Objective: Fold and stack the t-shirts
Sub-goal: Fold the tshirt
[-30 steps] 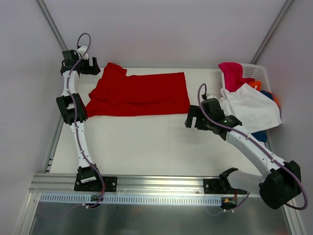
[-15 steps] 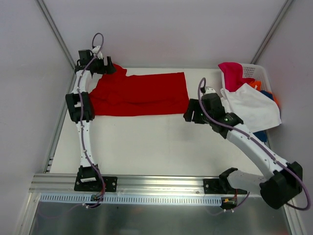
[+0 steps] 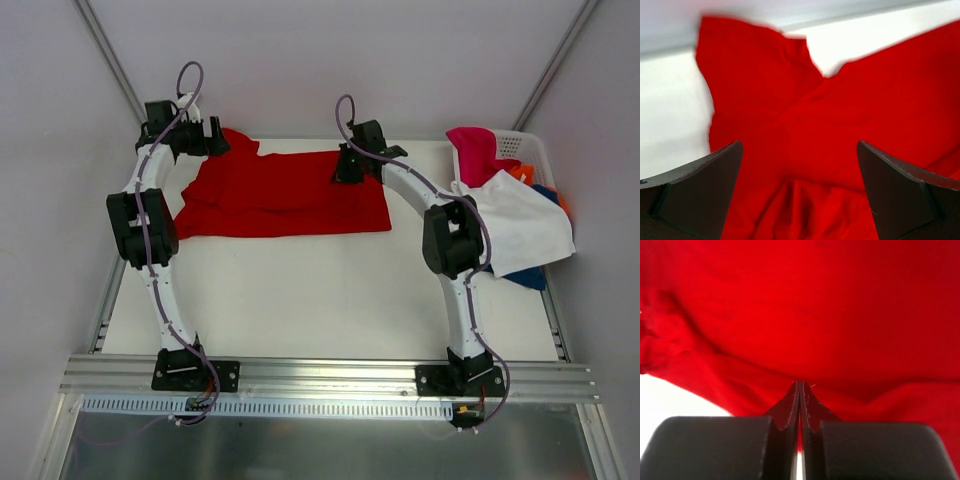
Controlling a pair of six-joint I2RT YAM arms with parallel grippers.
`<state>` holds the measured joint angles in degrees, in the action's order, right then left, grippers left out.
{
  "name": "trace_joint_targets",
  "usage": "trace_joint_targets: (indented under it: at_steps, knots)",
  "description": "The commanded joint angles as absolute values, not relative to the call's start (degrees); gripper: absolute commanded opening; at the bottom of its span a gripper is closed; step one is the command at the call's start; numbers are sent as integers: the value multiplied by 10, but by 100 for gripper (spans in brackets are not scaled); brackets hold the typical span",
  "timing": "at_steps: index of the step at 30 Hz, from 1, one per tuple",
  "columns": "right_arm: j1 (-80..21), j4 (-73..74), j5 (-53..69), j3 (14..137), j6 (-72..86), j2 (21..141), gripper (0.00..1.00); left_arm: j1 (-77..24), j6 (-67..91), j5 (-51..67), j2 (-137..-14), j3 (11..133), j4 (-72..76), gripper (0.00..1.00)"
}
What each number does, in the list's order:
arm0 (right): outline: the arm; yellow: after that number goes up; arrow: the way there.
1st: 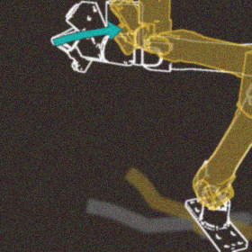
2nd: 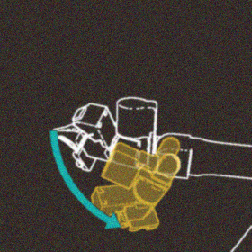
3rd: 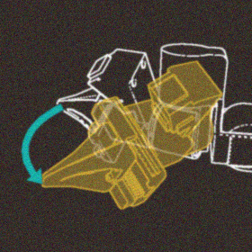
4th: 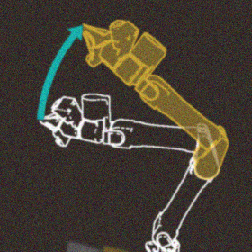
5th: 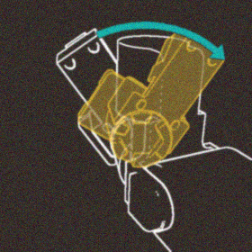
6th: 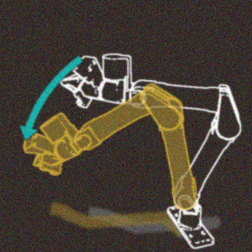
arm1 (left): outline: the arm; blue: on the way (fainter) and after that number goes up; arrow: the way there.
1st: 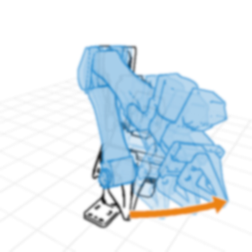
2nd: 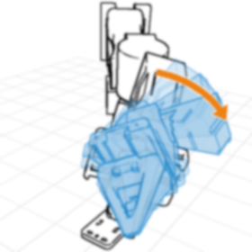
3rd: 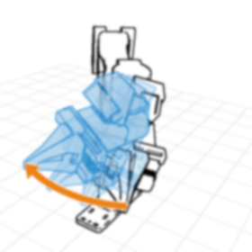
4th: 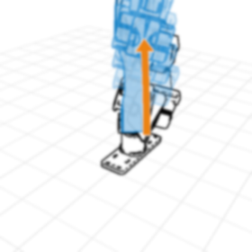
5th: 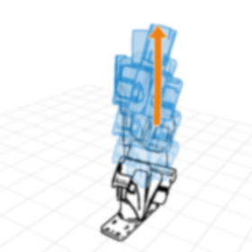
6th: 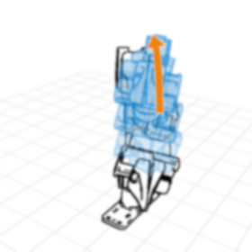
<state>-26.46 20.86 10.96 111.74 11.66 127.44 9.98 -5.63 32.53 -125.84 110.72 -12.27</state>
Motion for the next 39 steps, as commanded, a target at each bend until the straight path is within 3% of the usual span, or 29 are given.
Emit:
trace_joint_targets:
  at_steps: [1,7,16,29,39]
  knots:
    - [-241,230,181,1187,135,1324,0,104,-74,308,-1281,1069,-145,99]
    - [-184,121,284,1155,227,1375,0,104,-54,350,-1317,1086,-187,99]
    - [-159,92,283,1050,219,1339,1,104,-24,343,-1330,1109,-262,99]
    - [-159,34,267,849,214,1221,0,103,-96,290,-1252,945,-319,99]
    - [-158,40,229,690,188,1089,0,102,-279,244,-1169,798,-401,99]
